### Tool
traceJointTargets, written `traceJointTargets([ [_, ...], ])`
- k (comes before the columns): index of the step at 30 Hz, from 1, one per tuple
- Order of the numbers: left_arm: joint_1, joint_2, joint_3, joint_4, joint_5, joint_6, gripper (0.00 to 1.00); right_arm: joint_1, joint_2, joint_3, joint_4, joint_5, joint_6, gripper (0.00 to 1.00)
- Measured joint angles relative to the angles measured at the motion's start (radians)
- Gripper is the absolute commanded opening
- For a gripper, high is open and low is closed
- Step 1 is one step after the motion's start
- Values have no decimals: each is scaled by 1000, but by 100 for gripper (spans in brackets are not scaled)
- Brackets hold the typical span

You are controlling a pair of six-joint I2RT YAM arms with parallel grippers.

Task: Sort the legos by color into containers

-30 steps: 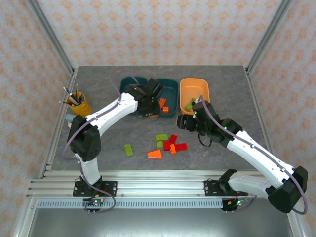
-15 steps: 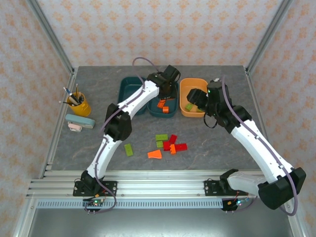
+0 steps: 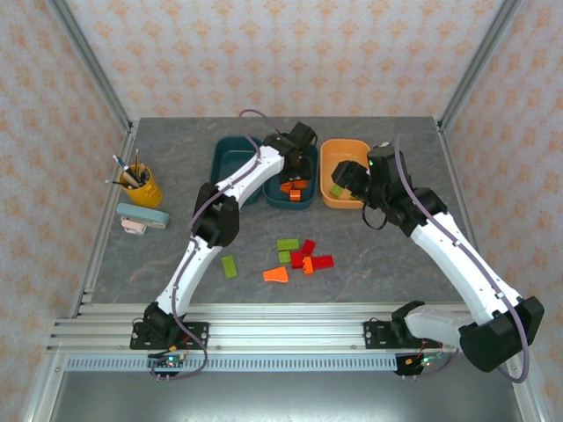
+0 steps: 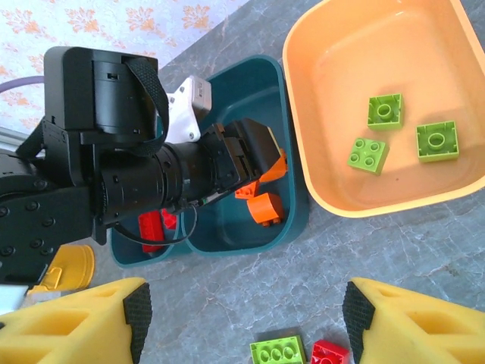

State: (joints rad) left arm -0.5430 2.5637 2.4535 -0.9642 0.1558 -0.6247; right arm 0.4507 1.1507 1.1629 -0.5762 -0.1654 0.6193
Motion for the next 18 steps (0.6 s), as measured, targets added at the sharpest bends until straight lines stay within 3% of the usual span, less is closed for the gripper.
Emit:
traceJointTargets([
  [6,0,-91,-7,-36,-14,7,66,0,-2,2,-54,-4,-55,68],
  [9,0,-226,-61,-46,-47,9,68,25,-2,6,-87,1,-108,68],
  [12,0,-438,-222,-38,-93,3,69,97,-1,11,-104,13,-164,67],
  [18,0,-929,-679,-10,-222,-68,72,334,93,23,-112,55,-226,67],
])
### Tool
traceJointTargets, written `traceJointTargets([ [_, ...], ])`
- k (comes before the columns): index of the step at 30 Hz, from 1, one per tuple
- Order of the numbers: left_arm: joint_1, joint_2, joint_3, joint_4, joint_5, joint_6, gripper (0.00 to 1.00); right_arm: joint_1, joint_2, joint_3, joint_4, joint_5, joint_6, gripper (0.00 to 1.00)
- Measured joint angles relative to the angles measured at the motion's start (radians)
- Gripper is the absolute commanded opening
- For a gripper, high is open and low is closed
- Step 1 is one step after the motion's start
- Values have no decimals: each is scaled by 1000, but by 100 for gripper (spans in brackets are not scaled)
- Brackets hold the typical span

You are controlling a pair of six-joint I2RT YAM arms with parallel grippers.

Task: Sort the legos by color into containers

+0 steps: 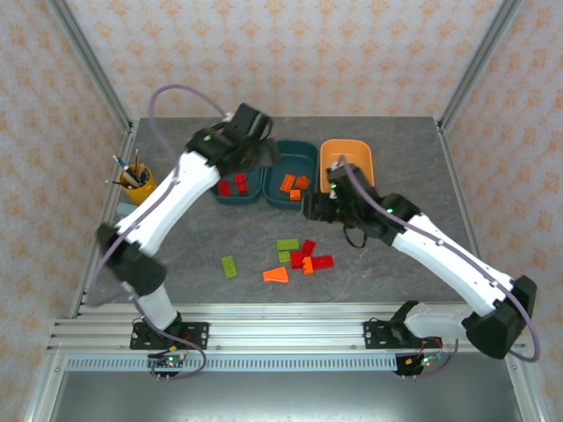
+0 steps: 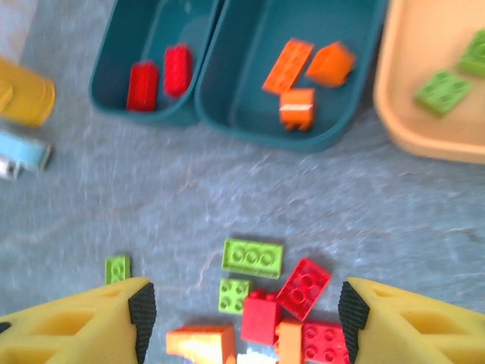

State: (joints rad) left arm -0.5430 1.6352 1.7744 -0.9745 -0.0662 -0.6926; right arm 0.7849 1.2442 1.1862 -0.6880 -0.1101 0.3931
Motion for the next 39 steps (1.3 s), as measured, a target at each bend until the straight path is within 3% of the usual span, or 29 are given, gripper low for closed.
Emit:
traceJointTargets([
  [4,0,-308,-352,-13,-84,-89,72,165,170,45,5,23,-1,67],
  [9,0,-657,-646,-84,-142,-172,71,329,418,176,15,40,25,67],
  [18,0,-1124,-783,-304,-190,-273,70,444,842,546,-51,44,122,68],
  [24,0,-1201,-783,-398,-197,-279,70,446,1005,705,-151,66,203,69],
  [39,0,-1222,-779,-438,-188,-275,70,446,1123,807,-259,74,288,48],
])
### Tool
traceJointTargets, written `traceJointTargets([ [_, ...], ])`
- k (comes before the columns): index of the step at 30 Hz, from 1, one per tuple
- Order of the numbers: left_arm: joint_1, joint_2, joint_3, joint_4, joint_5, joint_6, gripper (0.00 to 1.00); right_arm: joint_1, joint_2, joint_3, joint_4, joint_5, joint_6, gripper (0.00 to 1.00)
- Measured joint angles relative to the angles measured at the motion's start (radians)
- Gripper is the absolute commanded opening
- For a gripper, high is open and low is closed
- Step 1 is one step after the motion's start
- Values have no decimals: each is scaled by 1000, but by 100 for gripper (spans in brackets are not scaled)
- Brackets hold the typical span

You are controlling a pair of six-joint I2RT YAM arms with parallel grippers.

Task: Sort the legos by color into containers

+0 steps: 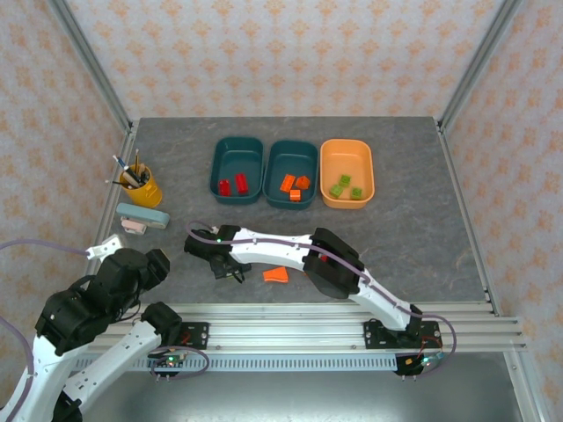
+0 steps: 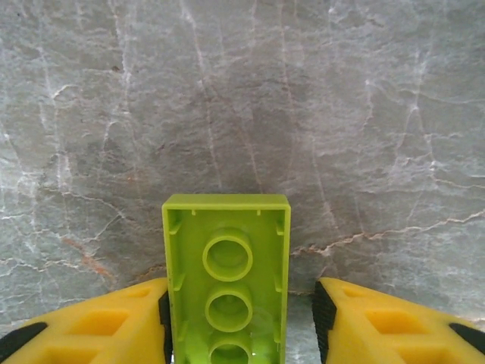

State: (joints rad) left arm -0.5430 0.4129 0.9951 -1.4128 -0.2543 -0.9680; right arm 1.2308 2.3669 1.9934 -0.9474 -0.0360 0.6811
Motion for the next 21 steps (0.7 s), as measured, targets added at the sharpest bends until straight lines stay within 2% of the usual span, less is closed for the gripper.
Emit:
traceJointTargets([
  [7,0,0,0,0,9,1,70,-1,20,31,-18,5,8,39],
  [21,0,2,-55,56,74,48,70,-22,8,30,-24,33,6,34],
])
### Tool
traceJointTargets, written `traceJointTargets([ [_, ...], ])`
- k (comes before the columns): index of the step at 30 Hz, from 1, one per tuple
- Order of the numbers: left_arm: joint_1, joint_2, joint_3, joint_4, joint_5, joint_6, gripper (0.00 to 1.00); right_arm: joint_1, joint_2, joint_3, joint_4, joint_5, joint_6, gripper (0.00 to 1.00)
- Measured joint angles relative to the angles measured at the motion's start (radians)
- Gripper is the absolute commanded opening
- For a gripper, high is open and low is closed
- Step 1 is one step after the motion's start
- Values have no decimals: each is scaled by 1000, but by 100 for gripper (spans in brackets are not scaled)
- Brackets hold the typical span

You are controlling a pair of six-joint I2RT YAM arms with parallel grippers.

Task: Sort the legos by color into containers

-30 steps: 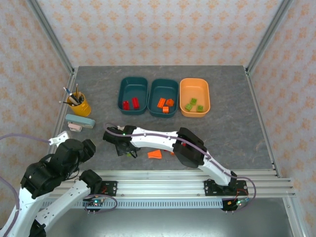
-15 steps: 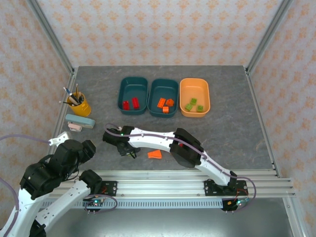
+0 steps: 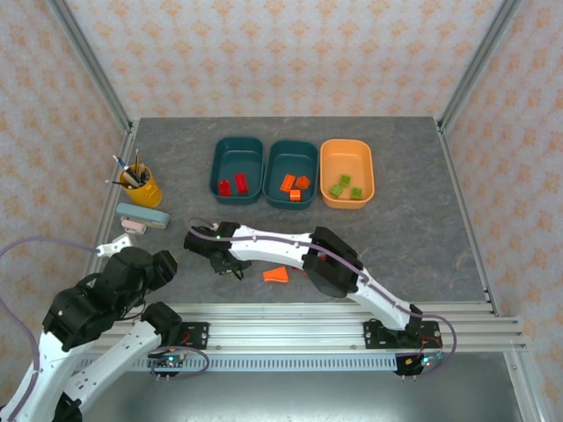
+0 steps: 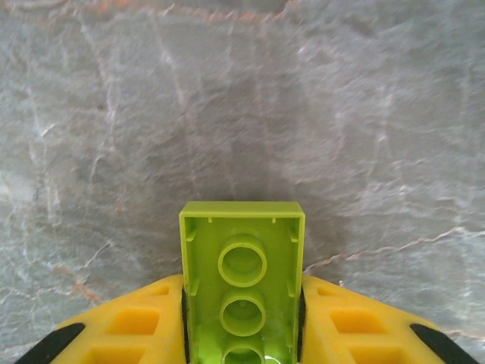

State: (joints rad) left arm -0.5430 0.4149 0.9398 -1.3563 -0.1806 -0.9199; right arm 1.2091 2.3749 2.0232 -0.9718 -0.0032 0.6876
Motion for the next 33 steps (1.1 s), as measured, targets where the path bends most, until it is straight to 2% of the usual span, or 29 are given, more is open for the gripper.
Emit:
traceJointTargets([
  [5,0,53,-47,124,100,39,70,-71,-123,-58,-2,34,-4,34],
  [8,0,121,-85,245,182,56,70,-156,-241,-85,0,47,-16,34],
  [13,0,282,-91,433,281,69,70,-358,-433,-155,11,60,-61,34],
  [17,0,426,-29,528,310,88,71,-524,-492,-206,25,49,-111,34],
  [22,-19,622,116,629,316,117,72,-734,-460,-224,51,-14,-180,34],
  [26,-60,775,246,684,310,141,72,-859,-345,-154,60,-76,-234,34],
  [33,-119,988,400,740,300,162,72,-956,-29,130,32,-165,-337,36],
])
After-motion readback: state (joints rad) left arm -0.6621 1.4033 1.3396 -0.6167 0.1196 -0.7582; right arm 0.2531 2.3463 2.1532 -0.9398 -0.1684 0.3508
